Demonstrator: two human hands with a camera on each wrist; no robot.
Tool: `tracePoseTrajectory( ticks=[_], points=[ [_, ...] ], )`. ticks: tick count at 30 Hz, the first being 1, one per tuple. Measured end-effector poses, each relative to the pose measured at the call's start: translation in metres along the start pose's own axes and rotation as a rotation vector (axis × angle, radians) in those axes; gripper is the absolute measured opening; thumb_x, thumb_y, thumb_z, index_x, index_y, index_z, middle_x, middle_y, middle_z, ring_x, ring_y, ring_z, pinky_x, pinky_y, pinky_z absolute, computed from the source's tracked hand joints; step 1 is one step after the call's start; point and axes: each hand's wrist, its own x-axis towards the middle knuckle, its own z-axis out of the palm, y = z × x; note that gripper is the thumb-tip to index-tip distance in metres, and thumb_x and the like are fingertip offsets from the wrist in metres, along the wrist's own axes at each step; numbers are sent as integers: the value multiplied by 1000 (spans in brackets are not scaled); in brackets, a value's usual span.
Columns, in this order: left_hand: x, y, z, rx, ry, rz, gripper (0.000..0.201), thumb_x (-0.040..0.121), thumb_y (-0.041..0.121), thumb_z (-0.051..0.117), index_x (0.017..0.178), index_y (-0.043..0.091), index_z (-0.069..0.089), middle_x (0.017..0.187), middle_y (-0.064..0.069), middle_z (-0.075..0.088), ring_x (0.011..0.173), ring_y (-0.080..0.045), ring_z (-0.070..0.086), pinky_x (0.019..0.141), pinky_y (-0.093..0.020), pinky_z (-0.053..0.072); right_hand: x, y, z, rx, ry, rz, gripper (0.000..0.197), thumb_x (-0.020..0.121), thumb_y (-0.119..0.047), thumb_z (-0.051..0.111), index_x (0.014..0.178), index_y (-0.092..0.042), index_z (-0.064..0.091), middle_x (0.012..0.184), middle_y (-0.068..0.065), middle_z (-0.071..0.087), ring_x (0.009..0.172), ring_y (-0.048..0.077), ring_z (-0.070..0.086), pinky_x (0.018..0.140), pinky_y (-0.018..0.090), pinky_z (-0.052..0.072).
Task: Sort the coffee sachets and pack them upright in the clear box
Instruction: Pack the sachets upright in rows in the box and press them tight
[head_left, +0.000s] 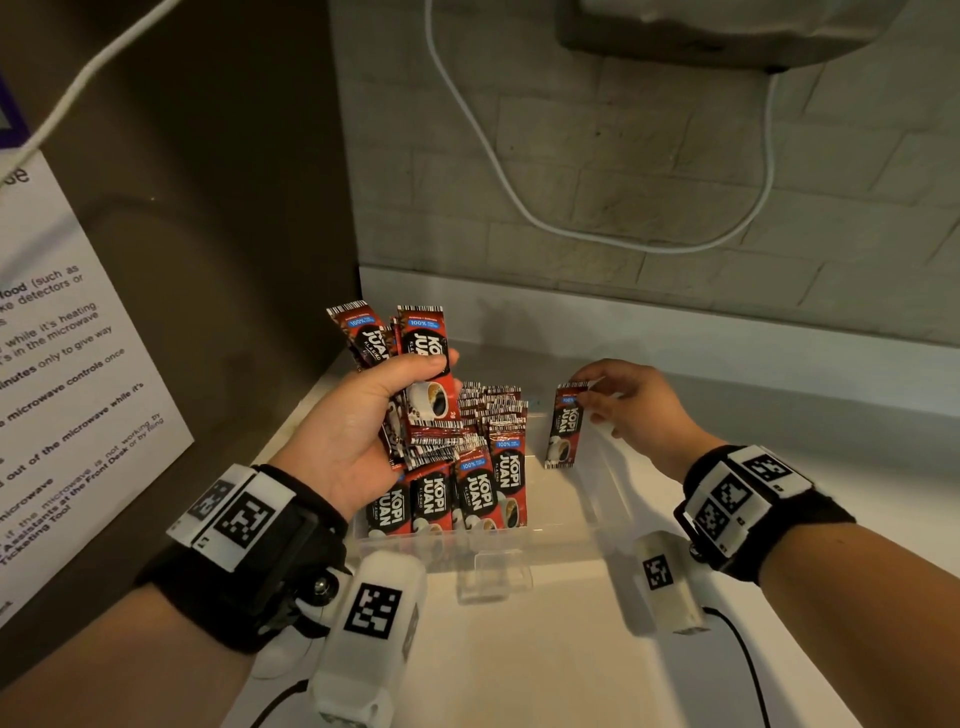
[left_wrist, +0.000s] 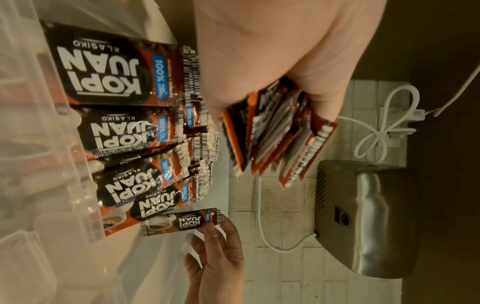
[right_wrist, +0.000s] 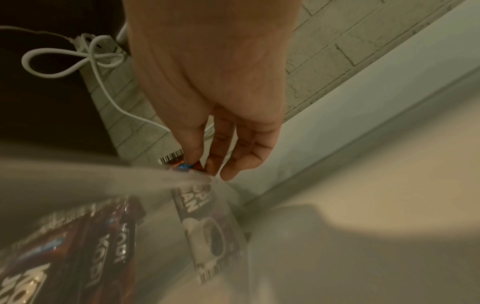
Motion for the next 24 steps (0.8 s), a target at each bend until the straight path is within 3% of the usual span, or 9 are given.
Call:
tracePoseTrajectory(
  ticks=[4,8,11,13,15,17,19,21,24],
  points=[
    [3,-1,0,6,-13,-5,22,69,13,69,90,8,73,89,-14,73,79,-29,72,71,-46,60,1,3,-1,-12,0,12,16,89,-7,64,103,-12,64,92,16,64,70,19,56,46,9,41],
    [2,-5,1,16,-17,-15,25,67,13,70,92,8,73,90,-13,74,79,-27,73,68,-42,60,-1,0,-4,-37,46,48,24,86,-20,69,109,-19,61,95,6,63,78,18,56,61,24,43],
    [1,-11,4,38,-35,-52,34,65,12,72,98,8,71,95,-14,74,83,-28,73,72,-42,58,-8,-21,-7,18,143,31,24,88,-29,65,108,-17,60,92,-1,60,80,11,54,66,22,43],
    [0,-15,8,59,-57,-91,42,64,10,73,106,7,68,103,-17,73,91,-33,72,80,-47,56,-16,-45,-6,128,117,-12,18,90,-30,62,101,-15,62,90,2,63,76,10,56,62,16,43],
    [0,-18,14,89,-90,-101,42,62,8,74,103,6,69,104,-19,72,93,-35,70,86,-50,55,-28,-71,-3,233,3,-41,14,91,-29,60,96,-15,62,86,6,64,63,5,55,52,11,40],
    [0,-20,20,118,-136,-96,39,58,6,75,97,7,71,99,-19,72,86,-33,71,85,-48,56,-38,-90,2,305,-119,-47,21,87,-29,62,99,-12,61,81,8,62,54,4,53,46,14,39],
    [-1,-21,24,148,-171,-79,42,57,4,75,98,8,69,95,-17,73,81,-31,72,79,-44,57,-40,-97,6,306,-196,-31,34,76,-32,71,102,-11,62,80,11,61,56,15,52,44,23,35],
    [0,-21,28,163,-190,-69,42,57,5,75,98,9,68,89,-14,74,76,-27,72,72,-40,58,-38,-97,8,284,-212,-13,26,75,-22,75,93,-9,63,78,17,58,55,23,47,42,24,31],
    [2,-24,31,158,-162,-72,39,60,12,76,98,10,68,93,-14,74,80,-28,72,79,-42,56,-32,-92,3,293,-135,-3,10,82,-7,70,83,-4,61,61,10,57,41,13,43,36,19,31]
  ],
)
